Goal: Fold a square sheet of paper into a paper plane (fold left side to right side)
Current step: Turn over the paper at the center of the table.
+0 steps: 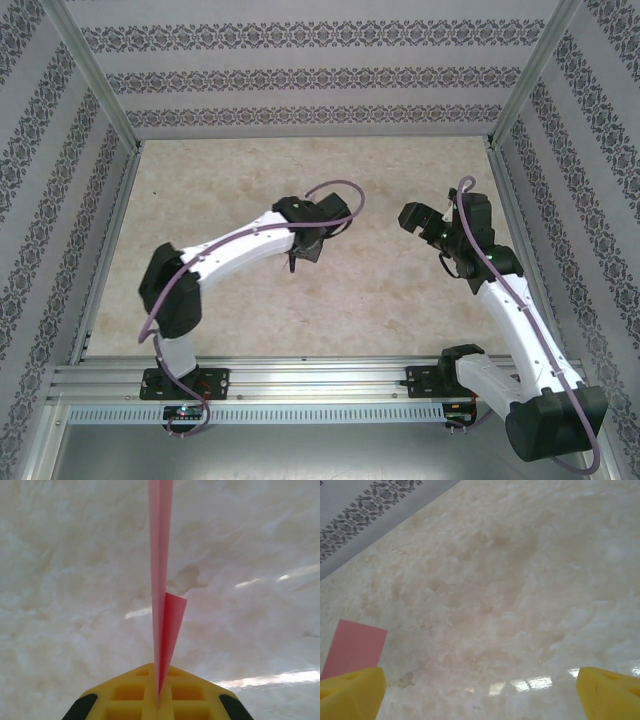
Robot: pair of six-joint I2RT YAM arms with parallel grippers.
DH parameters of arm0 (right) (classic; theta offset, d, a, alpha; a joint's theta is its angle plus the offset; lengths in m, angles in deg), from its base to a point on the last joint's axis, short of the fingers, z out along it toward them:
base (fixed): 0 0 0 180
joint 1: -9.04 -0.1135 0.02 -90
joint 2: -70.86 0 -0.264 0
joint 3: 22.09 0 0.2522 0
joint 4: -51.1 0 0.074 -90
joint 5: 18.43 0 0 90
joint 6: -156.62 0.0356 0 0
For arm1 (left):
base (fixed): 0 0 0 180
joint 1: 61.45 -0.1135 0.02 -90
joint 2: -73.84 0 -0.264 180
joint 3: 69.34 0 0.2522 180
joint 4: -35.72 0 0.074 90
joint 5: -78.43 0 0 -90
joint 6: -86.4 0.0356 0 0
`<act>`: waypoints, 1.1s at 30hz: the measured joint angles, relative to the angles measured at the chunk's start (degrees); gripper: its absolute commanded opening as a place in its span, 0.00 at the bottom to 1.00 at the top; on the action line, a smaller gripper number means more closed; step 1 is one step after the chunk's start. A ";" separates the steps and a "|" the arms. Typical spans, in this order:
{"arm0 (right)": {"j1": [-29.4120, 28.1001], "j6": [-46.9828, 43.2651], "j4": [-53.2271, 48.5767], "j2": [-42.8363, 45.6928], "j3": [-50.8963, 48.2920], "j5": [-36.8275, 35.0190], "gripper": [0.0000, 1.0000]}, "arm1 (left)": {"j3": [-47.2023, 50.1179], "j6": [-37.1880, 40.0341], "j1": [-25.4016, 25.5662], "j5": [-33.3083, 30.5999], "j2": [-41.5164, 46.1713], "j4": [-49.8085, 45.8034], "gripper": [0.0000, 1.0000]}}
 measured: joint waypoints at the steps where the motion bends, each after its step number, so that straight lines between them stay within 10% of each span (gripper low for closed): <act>1: 0.07 0.20 -0.24 0.26 -0.20 -0.35 0.98 | -1.42 -0.33 0.28 -0.90 -2.12 -1.97 0.07; 13: 0.74 0.61 -0.52 2.78 -3.28 -1.49 0.98 | -18.47 -0.31 1.49 0.46 -22.45 -10.67 0.21; 33: -0.11 3.45 8.76 -11.10 -8.66 12.17 0.98 | -6.38 2.84 -5.77 38.05 -11.56 14.10 0.59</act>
